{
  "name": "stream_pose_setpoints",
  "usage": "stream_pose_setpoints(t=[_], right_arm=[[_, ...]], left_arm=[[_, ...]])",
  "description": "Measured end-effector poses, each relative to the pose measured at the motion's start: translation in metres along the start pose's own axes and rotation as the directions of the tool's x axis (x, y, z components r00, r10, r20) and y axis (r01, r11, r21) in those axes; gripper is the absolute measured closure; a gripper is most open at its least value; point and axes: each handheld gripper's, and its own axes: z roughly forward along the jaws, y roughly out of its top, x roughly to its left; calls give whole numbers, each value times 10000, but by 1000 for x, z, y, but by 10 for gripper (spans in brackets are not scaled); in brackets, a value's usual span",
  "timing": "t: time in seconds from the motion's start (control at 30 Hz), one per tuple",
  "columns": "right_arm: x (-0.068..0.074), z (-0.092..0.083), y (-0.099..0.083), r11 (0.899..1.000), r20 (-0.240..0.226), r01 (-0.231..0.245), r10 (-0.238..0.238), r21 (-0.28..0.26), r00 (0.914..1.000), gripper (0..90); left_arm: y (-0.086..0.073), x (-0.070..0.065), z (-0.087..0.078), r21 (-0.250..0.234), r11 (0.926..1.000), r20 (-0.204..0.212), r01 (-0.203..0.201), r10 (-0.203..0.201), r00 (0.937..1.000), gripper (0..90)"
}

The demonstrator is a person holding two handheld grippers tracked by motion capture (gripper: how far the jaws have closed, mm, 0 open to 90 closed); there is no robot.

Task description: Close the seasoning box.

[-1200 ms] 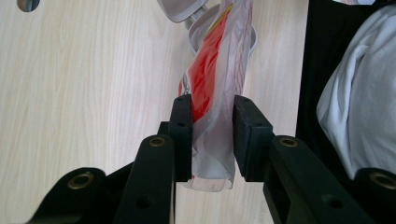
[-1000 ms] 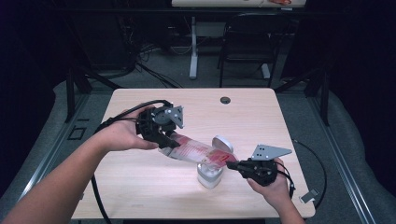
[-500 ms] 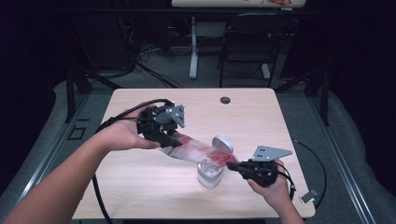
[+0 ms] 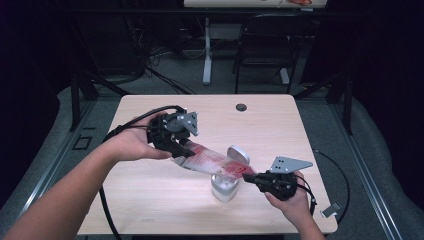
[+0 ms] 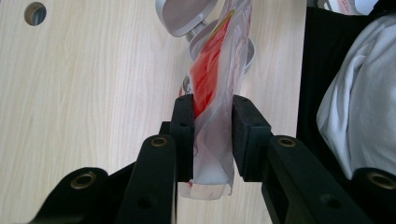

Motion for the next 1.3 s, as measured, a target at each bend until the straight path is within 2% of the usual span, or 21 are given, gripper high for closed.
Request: stream_pose_setpoints(t=[1.3], right_arm=[[4, 5, -3, 10000, 193, 33, -33, -18, 9998, 891]], left_arm=[[2, 0, -1, -83, 9999, -27, -138, 138, 9999, 725]])
